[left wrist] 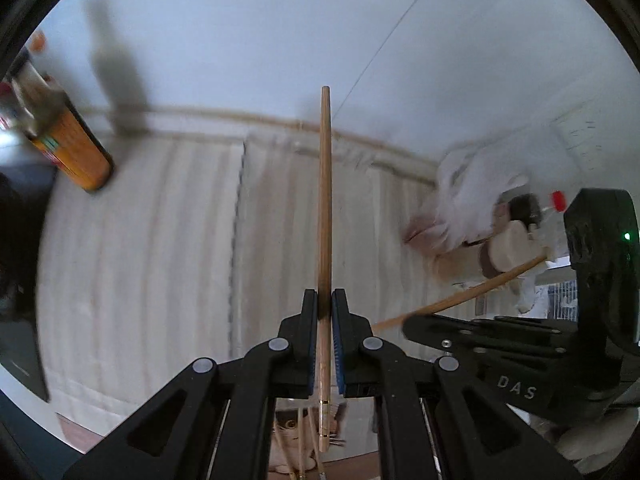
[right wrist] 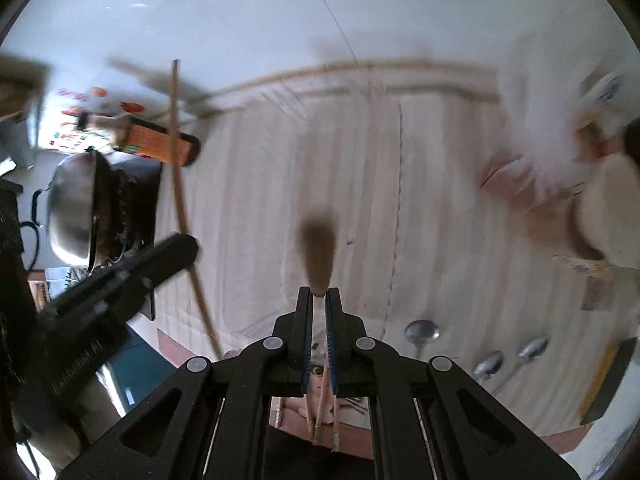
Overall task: Organize utensils
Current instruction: 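Lift the chopsticks with both tools and carry them over the clear basket, then open both tools to drop the chopsticks into the clear basket, then return to the mat and grasp a chopstick with the right tool while the left tool grasps another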
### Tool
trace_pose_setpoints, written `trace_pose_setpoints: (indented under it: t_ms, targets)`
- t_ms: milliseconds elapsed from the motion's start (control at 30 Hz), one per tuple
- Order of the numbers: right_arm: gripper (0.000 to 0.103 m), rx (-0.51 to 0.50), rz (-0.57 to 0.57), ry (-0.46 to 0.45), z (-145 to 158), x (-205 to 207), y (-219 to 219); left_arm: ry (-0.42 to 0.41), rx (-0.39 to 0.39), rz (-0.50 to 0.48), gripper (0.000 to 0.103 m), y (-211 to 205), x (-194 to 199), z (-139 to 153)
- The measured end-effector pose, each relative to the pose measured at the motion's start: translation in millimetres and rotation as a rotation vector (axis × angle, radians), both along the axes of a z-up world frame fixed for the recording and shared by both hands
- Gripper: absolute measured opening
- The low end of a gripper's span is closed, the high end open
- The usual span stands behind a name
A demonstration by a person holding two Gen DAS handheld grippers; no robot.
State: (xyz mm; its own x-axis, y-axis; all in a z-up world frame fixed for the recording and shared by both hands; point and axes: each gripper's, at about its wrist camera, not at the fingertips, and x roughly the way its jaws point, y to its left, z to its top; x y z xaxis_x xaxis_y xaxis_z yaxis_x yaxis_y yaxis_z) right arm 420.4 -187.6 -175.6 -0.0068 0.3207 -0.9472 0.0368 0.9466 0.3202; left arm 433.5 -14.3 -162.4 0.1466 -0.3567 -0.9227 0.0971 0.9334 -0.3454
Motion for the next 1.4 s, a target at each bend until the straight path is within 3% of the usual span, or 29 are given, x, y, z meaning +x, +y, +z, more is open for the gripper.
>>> trace_pose_setpoints:
  t_ms: [100,200,267,333,400,467,533,600,633,667,833,1033,1400]
  targets:
    - [0.007,-0.001,0.0,0.063,-30,11,0,0.064,0.01,-0.031,0.005,-12,12,-26]
    - [0.008,-0.018,0.014,0.111,-54,19,4,0.085,0.057,-0.046,0.006,-19,17,-33]
    - [0.017,-0.028,0.002,0.095,-67,21,-1,0.038,0.077,-0.034,0.007,-14,15,-25]
    - [0.046,-0.012,-0.026,0.047,-56,17,-8,-0.03,0.119,-0.029,0.013,-10,11,-10]
    - [0.047,-0.027,-0.041,-0.01,-43,10,-14,-0.089,0.162,-0.01,0.026,-3,7,2]
    - [0.047,-0.072,-0.047,-0.06,-30,2,-18,-0.134,0.207,0.012,0.055,3,0,10]
    - [0.047,-0.112,-0.052,-0.12,-15,-10,-20,-0.186,0.233,0.035,0.064,13,-6,19]
    - [0.047,-0.147,-0.075,-0.195,-1,-25,-24,-0.234,0.277,0.062,0.081,24,-14,25]
    - [0.047,-0.145,-0.091,-0.243,6,-36,-26,-0.253,0.293,0.071,0.096,28,-18,27]
    - [0.047,-0.137,-0.105,-0.271,9,-40,-27,-0.273,0.303,0.081,0.101,32,-21,28]
    - [0.051,-0.137,-0.159,-0.4,20,-84,-28,-0.379,0.39,0.116,0.103,51,-51,33]
    - [0.051,-0.16,-0.153,-0.368,0,-130,-14,-0.381,0.444,0.088,0.103,63,-100,16]
    - [0.048,-0.126,-0.084,-0.107,-108,-190,22,-0.091,0.46,0.022,0.103,71,-174,-97]
